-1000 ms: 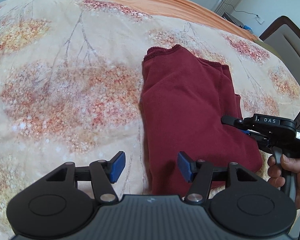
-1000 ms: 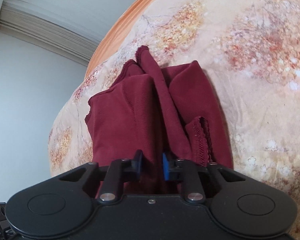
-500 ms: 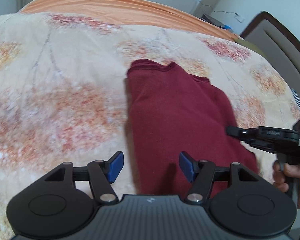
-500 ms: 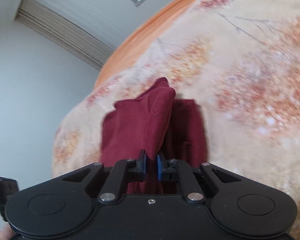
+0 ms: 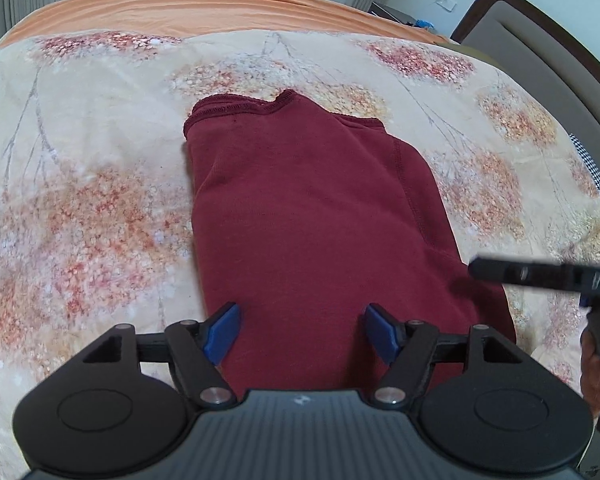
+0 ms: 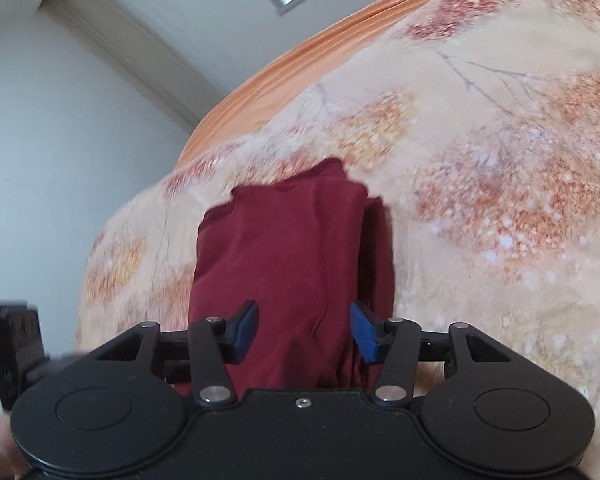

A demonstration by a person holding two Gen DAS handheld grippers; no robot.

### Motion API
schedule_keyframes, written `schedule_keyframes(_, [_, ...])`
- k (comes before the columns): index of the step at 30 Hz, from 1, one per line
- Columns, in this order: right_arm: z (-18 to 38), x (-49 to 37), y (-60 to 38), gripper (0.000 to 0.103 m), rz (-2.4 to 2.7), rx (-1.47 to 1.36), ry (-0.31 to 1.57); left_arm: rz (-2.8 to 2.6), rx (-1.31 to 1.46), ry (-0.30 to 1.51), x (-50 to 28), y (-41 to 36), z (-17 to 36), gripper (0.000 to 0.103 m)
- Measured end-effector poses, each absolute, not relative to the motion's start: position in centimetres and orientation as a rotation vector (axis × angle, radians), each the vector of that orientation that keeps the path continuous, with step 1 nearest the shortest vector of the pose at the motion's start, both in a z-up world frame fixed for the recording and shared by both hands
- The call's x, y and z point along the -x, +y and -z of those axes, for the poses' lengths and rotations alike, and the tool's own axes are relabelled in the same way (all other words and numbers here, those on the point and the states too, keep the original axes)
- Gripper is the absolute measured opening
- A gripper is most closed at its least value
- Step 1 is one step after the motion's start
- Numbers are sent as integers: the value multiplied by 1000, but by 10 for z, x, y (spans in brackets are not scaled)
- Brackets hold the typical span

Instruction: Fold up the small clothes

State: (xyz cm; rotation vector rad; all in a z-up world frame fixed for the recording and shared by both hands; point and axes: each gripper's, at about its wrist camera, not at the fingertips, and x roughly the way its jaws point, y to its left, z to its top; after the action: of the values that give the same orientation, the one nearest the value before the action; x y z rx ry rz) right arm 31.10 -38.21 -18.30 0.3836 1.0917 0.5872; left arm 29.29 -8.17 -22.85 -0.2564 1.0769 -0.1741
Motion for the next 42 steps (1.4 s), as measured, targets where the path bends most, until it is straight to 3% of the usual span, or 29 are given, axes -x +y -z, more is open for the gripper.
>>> schedule_keyframes(3, [202,-303,-385,53,-528,-268,1149,178,249,1078,-293,-82,227,74])
schedule_keyframes(5, [213,-301,-394,61,-471,-243,1170,176,242,1082,-293,-82,227,75])
schedule_keyframes(11, [190,-294,-394,61,-499,-358,1088,152,252,1094,-292,-78,232,75])
schedule_keyframes(13, [189,-294,-386,69,-513,-364,1079,144,260,1100,-291,-76,233,75])
schedule_keyframes(20, [207,-298,-382,69,-463,-334,1135,144,261,1109,-289,-73,235,77])
schedule_keyframes(31, [207,-308,-396,83,-475,-456,1121,148,270,1124,-299,-69,246,85])
schedule_keyframes(42, [234,-357,-397,84,-500,-604,1128,183,365,1122,-325,-48,269,87])
